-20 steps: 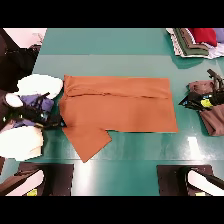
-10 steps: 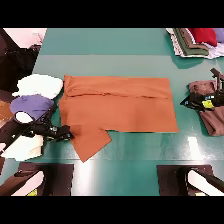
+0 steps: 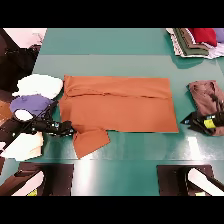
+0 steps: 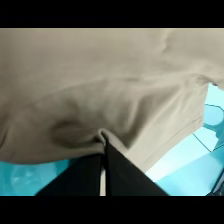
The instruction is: Fold the shirts.
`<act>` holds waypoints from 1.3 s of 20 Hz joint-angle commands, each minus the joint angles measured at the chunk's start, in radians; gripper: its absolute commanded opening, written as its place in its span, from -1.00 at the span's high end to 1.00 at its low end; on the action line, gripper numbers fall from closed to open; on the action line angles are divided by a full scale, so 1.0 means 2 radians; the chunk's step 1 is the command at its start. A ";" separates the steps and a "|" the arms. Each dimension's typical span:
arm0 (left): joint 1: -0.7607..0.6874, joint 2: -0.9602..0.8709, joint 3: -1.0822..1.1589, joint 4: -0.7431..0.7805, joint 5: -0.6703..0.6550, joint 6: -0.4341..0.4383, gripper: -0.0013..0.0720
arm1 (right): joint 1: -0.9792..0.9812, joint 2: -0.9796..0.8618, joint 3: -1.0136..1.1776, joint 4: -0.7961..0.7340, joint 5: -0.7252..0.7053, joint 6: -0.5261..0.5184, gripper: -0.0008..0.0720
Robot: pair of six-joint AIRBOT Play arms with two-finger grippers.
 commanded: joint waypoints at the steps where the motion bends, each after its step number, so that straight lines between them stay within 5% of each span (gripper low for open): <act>1: -0.001 0.000 0.004 -0.003 -0.002 0.001 0.90 | -0.040 -0.023 -0.057 0.017 -0.023 -0.023 -0.37; 7: -0.001 0.000 0.004 -0.003 -0.002 0.001 0.90 | -0.006 -0.055 -0.058 0.079 -0.084 -0.038 -0.15; 11: -0.001 0.001 0.008 0.002 -0.019 0.014 0.90 | 0.041 -0.065 -0.031 0.067 -0.068 -0.039 0.93; 18: -0.001 0.137 0.034 0.104 -0.140 -0.025 0.90 | 0.035 0.085 -0.006 -0.075 0.049 -0.031 0.94; 22: -0.001 0.224 0.034 0.099 -0.224 -0.061 0.90 | 0.012 0.198 -0.026 -0.132 0.102 -0.011 0.94; 26: -0.001 0.236 0.071 0.085 -0.222 -0.073 0.90 | 0.044 0.243 0.006 -0.131 0.075 0.012 0.94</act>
